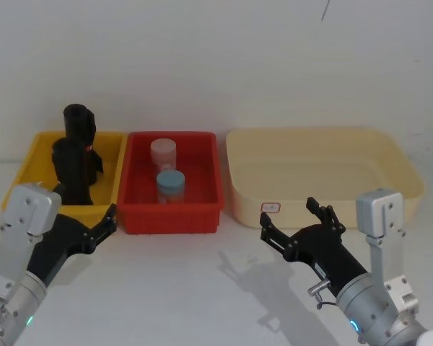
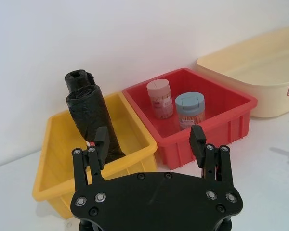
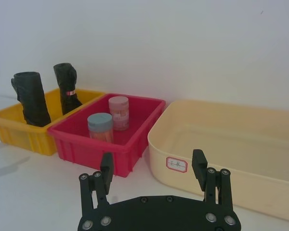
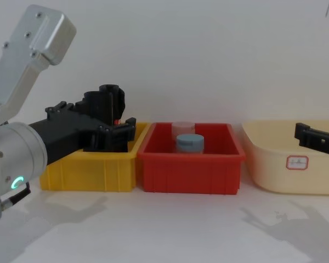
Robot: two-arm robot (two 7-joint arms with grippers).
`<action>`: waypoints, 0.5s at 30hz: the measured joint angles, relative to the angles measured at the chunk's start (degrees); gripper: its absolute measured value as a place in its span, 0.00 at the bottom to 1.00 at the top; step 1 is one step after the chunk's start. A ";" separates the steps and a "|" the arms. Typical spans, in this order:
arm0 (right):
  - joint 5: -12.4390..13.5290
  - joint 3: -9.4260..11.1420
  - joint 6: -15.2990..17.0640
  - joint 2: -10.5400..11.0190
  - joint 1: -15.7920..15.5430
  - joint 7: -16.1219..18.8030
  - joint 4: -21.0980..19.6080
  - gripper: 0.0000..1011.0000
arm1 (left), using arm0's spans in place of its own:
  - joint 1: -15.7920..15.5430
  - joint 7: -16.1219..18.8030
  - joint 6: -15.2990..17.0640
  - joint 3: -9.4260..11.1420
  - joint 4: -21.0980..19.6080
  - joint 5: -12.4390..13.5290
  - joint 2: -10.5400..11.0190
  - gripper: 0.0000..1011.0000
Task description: Pick up the garbage bag with the one hand and transfer it to the other hand.
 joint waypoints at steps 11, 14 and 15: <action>0.00 0.00 0.00 0.00 0.00 0.00 0.00 0.99 | 0.00 0.00 0.00 0.00 0.00 0.00 0.00 0.99; 0.00 0.00 0.00 0.00 0.00 0.00 0.00 0.99 | 0.00 0.00 0.00 0.00 0.00 0.00 0.00 0.99; 0.00 0.00 0.00 0.00 0.00 0.00 0.00 0.99 | 0.00 0.00 0.00 0.00 0.00 0.00 0.00 0.99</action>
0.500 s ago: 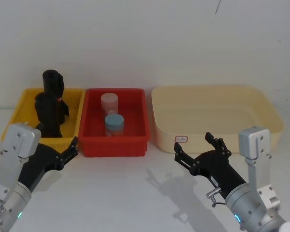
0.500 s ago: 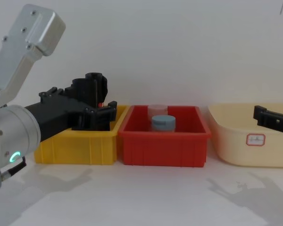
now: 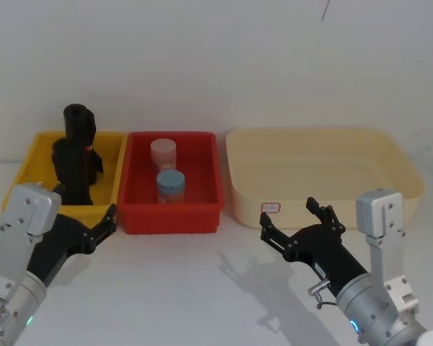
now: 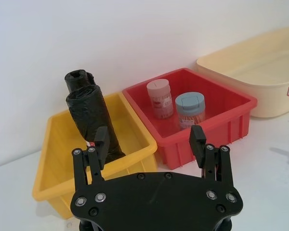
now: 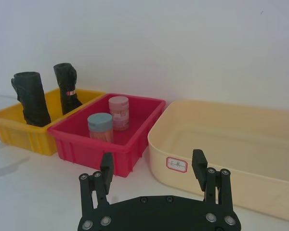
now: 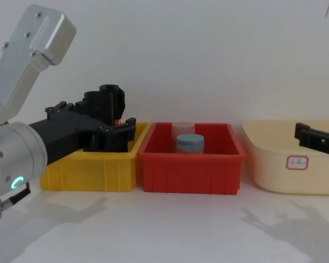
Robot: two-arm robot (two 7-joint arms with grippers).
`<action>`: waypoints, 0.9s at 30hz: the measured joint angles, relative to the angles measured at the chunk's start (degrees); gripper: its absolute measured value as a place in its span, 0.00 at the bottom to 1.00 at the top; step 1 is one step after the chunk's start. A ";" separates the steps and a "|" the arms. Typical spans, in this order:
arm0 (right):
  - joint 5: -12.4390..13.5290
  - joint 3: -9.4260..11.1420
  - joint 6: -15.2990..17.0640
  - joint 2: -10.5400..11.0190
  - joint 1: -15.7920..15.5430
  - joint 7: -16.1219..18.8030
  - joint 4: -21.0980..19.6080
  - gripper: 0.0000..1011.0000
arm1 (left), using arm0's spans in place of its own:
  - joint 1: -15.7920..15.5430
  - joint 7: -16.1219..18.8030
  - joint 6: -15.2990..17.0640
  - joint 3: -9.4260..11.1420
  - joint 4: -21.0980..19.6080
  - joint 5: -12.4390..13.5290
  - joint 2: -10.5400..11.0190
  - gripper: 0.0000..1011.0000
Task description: Pick up the garbage bag with the one hand and transfer it to the other hand.
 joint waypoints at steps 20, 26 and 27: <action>0.00 0.00 0.00 0.00 0.00 0.00 0.00 0.99 | 0.00 0.00 0.00 0.00 0.00 0.00 0.00 0.99; 0.00 0.00 0.00 0.00 0.00 0.00 0.00 0.99 | 0.00 0.00 0.00 0.00 0.00 0.00 0.00 0.99; 0.00 0.00 0.00 0.00 0.00 0.00 0.00 0.99 | 0.00 0.00 0.00 0.00 0.00 0.00 0.00 0.99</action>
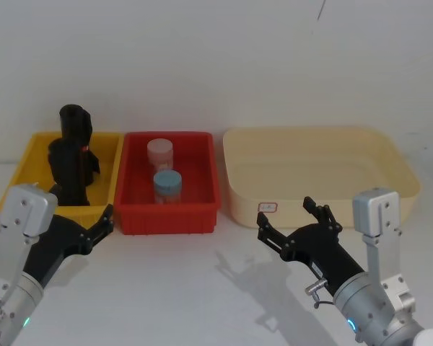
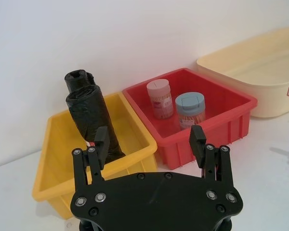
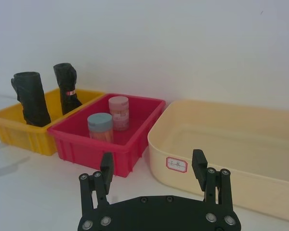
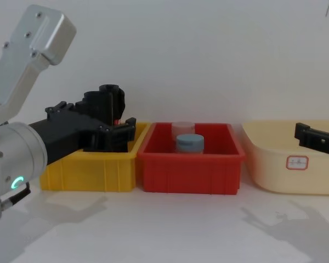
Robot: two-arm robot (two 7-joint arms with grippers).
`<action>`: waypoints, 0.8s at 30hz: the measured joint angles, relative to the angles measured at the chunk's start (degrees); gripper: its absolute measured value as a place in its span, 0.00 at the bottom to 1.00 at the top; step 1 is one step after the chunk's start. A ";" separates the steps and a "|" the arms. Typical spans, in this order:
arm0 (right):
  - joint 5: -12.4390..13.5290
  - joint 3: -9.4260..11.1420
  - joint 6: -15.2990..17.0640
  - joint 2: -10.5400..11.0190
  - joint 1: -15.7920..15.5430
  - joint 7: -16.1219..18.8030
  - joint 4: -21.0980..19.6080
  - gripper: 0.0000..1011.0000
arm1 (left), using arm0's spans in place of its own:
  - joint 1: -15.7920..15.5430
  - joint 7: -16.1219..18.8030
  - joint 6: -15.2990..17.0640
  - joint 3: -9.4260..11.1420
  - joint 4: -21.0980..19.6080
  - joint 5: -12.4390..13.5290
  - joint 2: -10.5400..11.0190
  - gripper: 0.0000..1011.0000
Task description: Pick up the garbage bag with the one hand and transfer it to the other hand.
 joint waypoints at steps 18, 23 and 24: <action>0.00 0.00 0.00 0.00 0.00 0.00 0.00 0.99 | 0.03 0.00 0.00 -0.02 -0.03 0.01 -0.01 0.99; 0.00 0.00 0.00 0.00 0.00 0.00 0.00 0.99 | 0.74 0.00 0.08 -0.37 -0.92 -0.03 0.19 0.99; 0.00 0.00 0.00 0.00 0.00 0.00 0.00 0.99 | 1.29 0.03 0.16 -0.69 -1.50 -0.23 0.39 0.99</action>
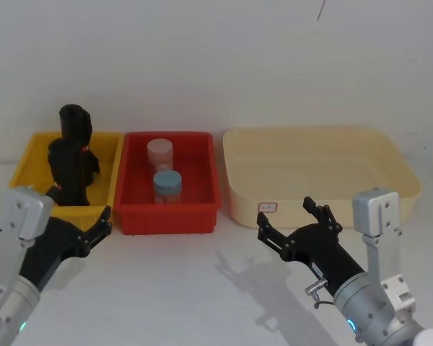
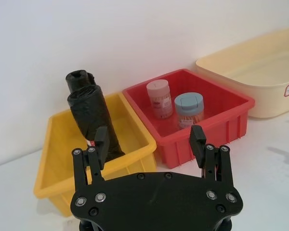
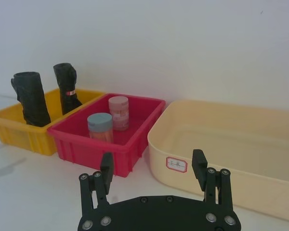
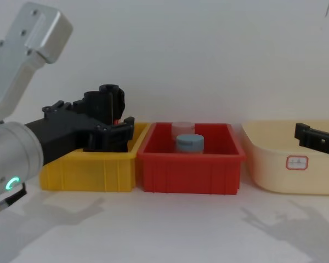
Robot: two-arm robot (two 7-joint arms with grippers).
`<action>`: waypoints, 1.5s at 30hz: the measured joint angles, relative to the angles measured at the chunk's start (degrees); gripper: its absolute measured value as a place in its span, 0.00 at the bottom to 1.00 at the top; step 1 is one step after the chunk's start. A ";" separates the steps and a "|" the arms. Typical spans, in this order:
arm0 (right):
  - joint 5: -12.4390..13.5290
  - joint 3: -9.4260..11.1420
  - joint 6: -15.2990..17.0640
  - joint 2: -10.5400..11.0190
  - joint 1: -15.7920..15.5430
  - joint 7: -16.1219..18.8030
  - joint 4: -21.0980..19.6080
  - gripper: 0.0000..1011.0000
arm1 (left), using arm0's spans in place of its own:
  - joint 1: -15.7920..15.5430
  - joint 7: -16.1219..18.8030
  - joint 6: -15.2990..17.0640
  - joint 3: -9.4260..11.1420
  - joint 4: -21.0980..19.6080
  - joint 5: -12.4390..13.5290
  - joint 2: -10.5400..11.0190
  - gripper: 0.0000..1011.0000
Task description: Pick up the garbage bag with the one hand and transfer it to the other hand.
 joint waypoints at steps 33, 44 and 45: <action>0.00 0.00 0.00 0.00 0.00 0.00 0.00 0.99 | 1.15 -3.05 6.66 -9.37 -1.63 -9.38 2.48 0.99; 0.00 0.00 0.00 0.00 0.00 0.00 0.00 0.99 | -3.38 -6.06 8.78 -8.97 3.74 -9.52 2.49 0.99; 0.00 0.00 0.00 0.00 0.00 0.00 0.00 0.99 | -3.91 -6.37 8.89 -8.81 4.35 -9.50 2.46 0.99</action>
